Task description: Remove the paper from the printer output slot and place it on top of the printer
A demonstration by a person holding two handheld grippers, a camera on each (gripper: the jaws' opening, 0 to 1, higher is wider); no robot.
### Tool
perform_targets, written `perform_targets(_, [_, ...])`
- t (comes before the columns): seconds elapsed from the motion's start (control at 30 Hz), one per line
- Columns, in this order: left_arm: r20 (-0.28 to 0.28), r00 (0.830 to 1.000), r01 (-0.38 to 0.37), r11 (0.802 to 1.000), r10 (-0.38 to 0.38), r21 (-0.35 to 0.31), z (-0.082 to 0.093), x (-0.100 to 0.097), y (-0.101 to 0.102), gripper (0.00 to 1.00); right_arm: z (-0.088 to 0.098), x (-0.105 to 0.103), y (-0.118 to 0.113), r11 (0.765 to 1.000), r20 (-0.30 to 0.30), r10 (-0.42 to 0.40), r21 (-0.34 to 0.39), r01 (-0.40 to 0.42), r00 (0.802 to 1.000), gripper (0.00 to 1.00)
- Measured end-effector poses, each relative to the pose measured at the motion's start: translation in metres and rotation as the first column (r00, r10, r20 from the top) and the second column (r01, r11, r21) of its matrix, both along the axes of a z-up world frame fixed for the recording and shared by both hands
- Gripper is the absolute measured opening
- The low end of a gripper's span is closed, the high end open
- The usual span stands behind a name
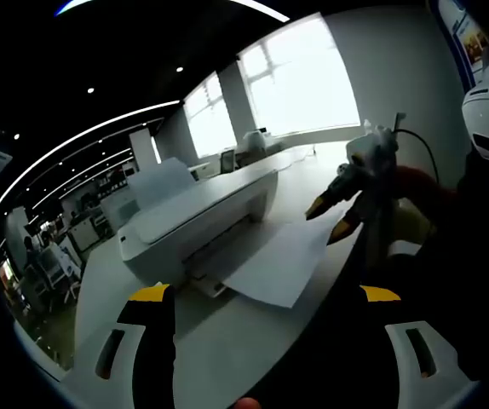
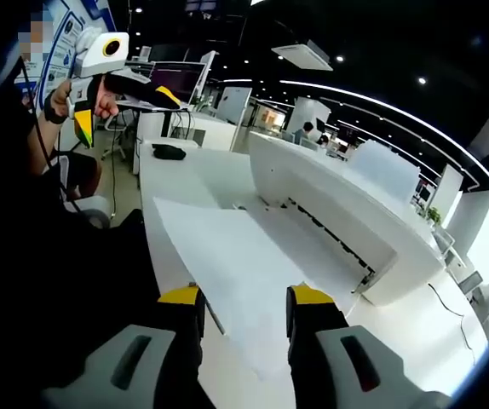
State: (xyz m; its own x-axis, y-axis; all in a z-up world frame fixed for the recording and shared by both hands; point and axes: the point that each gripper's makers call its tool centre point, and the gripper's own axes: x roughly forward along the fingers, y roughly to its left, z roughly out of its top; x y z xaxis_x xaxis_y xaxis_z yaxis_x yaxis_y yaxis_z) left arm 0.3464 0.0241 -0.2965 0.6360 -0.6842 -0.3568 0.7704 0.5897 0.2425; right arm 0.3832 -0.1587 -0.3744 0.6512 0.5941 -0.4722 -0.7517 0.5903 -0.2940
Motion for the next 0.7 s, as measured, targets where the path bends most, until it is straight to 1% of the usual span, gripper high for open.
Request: perform_targets(0.7, [0.001, 1.0, 0.001, 1.0, -0.001, -0.001, 0.0002, -0.0008, -0.0004, 0.89, 0.0018, -0.0015, 0.0028, 1.0, 0.01, 0.011, 0.018, -0.011, 1.0, 0.28])
